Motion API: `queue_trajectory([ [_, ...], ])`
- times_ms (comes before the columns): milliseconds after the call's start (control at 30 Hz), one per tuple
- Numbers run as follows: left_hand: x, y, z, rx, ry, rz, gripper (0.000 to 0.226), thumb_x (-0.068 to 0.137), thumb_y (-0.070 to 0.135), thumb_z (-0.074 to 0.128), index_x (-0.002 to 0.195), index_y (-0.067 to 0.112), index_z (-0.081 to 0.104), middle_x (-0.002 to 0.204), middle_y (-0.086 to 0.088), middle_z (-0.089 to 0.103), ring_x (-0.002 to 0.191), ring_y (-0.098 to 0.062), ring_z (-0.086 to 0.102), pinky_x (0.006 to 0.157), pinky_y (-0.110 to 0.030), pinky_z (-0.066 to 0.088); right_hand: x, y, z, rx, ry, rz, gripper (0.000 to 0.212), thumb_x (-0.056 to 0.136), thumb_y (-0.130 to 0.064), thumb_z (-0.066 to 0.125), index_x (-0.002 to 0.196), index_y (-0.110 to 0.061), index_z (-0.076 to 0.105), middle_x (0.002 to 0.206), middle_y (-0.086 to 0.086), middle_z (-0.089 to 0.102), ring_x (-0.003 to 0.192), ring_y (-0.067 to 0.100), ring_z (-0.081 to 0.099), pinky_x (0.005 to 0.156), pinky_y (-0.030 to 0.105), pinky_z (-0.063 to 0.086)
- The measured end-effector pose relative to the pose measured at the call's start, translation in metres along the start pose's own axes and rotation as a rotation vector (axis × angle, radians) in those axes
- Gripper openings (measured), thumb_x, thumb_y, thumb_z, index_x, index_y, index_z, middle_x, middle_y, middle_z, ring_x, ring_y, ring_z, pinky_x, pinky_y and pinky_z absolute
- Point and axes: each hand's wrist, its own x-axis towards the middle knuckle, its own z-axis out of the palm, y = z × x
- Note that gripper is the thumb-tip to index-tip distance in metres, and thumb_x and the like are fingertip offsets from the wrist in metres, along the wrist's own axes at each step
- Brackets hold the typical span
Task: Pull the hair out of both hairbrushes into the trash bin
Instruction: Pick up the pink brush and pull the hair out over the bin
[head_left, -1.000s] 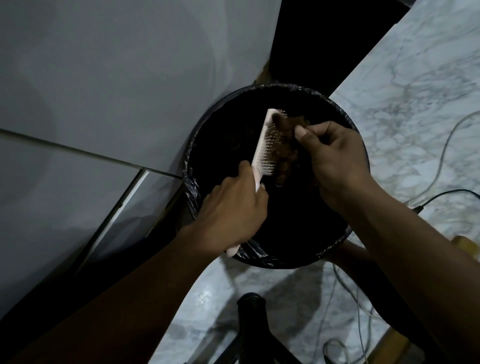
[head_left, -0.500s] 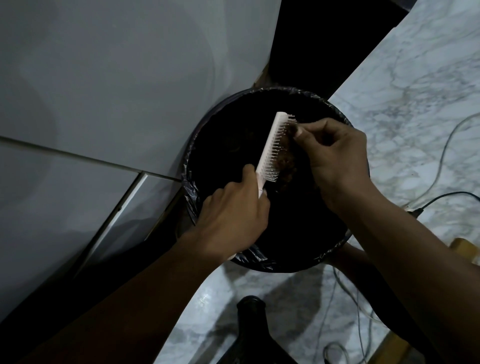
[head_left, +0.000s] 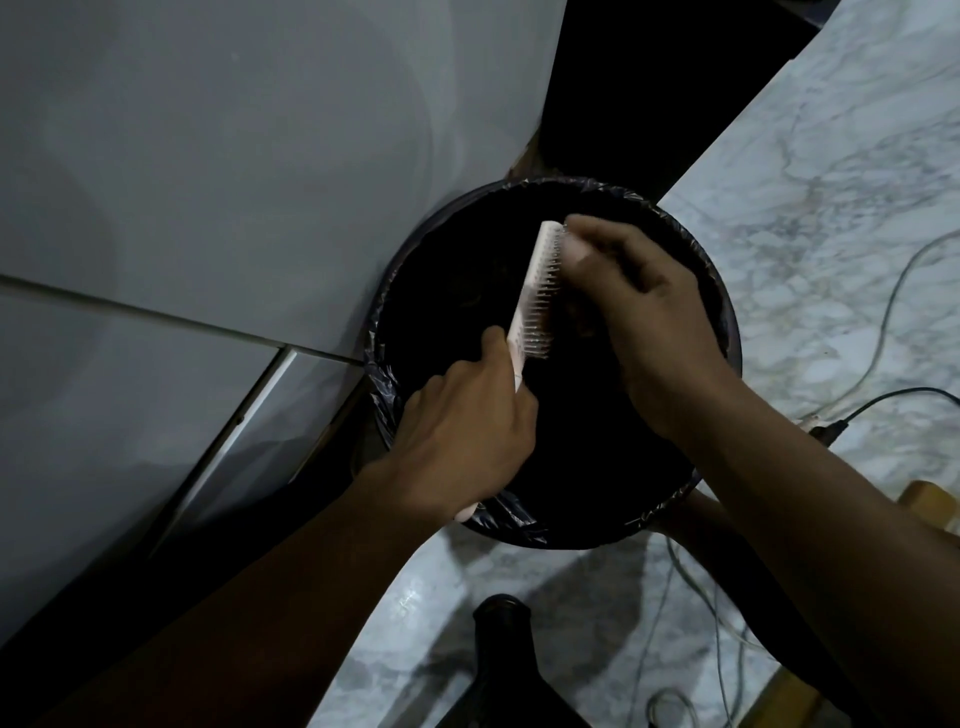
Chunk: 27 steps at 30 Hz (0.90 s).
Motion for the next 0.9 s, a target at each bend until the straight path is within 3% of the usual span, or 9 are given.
queue_trajectory([
  [67, 0.0, 0.002, 0.0, 0.002, -0.001, 0.001, 0.029, 0.099, 0.037, 0.043, 0.12, 0.018, 0.036, 0.102, -0.01, 0.065, 0.084, -0.036, 0.063, 0.068, -0.039, 0.042, -0.001, 0.002, 0.001, -0.14, 0.082, -0.083, 0.022, 0.087, -0.017, 0.075, 0.108, -0.013, 0.074, 0.101, 0.0, 0.076, 0.093, 0.007, 0.073, 0.082, 0.023, 0.057],
  [200, 0.0, 0.002, -0.002, -0.041, 0.005, 0.014, 0.031, 0.1, 0.038, 0.042, 0.122, 0.017, 0.036, 0.104, -0.011, 0.064, 0.087, -0.037, 0.062, 0.069, -0.039, 0.041, 0.002, 0.002, -0.003, -0.128, 0.219, -0.036, 0.008, 0.087, -0.015, 0.075, 0.089, -0.007, 0.074, 0.077, -0.003, 0.075, 0.07, 0.004, 0.072, 0.067, 0.02, 0.058],
  [300, 0.002, 0.003, -0.004, -0.087, -0.001, -0.008, 0.034, 0.101, 0.039, 0.042, 0.124, 0.015, 0.037, 0.107, -0.014, 0.064, 0.091, -0.039, 0.062, 0.072, -0.041, 0.044, 0.008, 0.006, -0.004, 0.006, 0.284, 0.07, 0.004, 0.092, -0.013, 0.068, 0.09, -0.01, 0.069, 0.084, 0.007, 0.074, 0.082, 0.019, 0.073, 0.083, 0.04, 0.062],
  [400, 0.004, 0.002, -0.004, -0.106, -0.003, -0.042, 0.028, 0.101, 0.037, 0.042, 0.117, 0.015, 0.038, 0.107, -0.015, 0.063, 0.093, -0.038, 0.062, 0.074, -0.043, 0.047, 0.012, 0.009, -0.004, 0.125, 0.261, 0.181, 0.005, 0.093, -0.013, 0.062, 0.093, -0.016, 0.067, 0.106, 0.018, 0.072, 0.101, 0.032, 0.071, 0.092, 0.055, 0.056],
  [500, 0.005, -0.002, -0.006, -0.115, 0.01, -0.058, 0.016, 0.099, 0.032, 0.044, 0.103, 0.019, 0.034, 0.099, -0.013, 0.063, 0.087, -0.039, 0.063, 0.073, -0.047, 0.051, 0.005, 0.008, 0.0, 0.102, -0.006, 0.117, 0.033, 0.088, -0.021, 0.067, 0.12, -0.023, 0.061, 0.118, 0.0, 0.071, 0.109, 0.015, 0.069, 0.098, 0.04, 0.055],
  [600, 0.005, -0.002, -0.008, -0.095, 0.012, -0.06, 0.019, 0.096, 0.028, 0.044, 0.11, 0.018, 0.036, 0.098, -0.013, 0.062, 0.085, -0.039, 0.063, 0.072, -0.048, 0.052, -0.002, 0.01, 0.003, -0.175, -0.147, -0.041, 0.052, 0.082, -0.018, 0.08, 0.129, -0.02, 0.059, 0.116, -0.005, 0.072, 0.105, 0.004, 0.07, 0.092, 0.023, 0.055],
  [667, 0.005, -0.001, -0.008, -0.08, 0.006, -0.05, 0.024, 0.097, 0.028, 0.045, 0.116, 0.016, 0.037, 0.097, -0.01, 0.06, 0.086, -0.036, 0.063, 0.071, -0.044, 0.05, -0.002, 0.009, 0.002, -0.175, -0.118, -0.038, 0.041, 0.08, -0.008, 0.081, 0.118, -0.008, 0.067, 0.107, 0.003, 0.075, 0.093, 0.013, 0.075, 0.08, 0.027, 0.061],
  [767, 0.004, 0.0, -0.007, -0.051, -0.009, -0.046, 0.027, 0.098, 0.029, 0.044, 0.12, 0.014, 0.038, 0.093, -0.005, 0.052, 0.087, -0.035, 0.061, 0.069, -0.04, 0.043, 0.0, 0.005, -0.002, 0.024, -0.054, 0.038, 0.023, 0.082, 0.004, 0.074, 0.102, 0.014, 0.068, 0.099, 0.023, 0.075, 0.079, 0.033, 0.077, 0.062, 0.039, 0.063],
  [900, 0.006, 0.0, -0.007, -0.056, -0.001, -0.058, 0.026, 0.098, 0.03, 0.045, 0.118, 0.015, 0.037, 0.097, -0.009, 0.059, 0.087, -0.036, 0.061, 0.068, -0.039, 0.042, 0.001, 0.003, -0.001, 0.105, 0.007, 0.103, 0.015, 0.088, 0.008, 0.066, 0.102, 0.009, 0.07, 0.095, 0.012, 0.078, 0.079, 0.024, 0.077, 0.064, 0.035, 0.062],
])
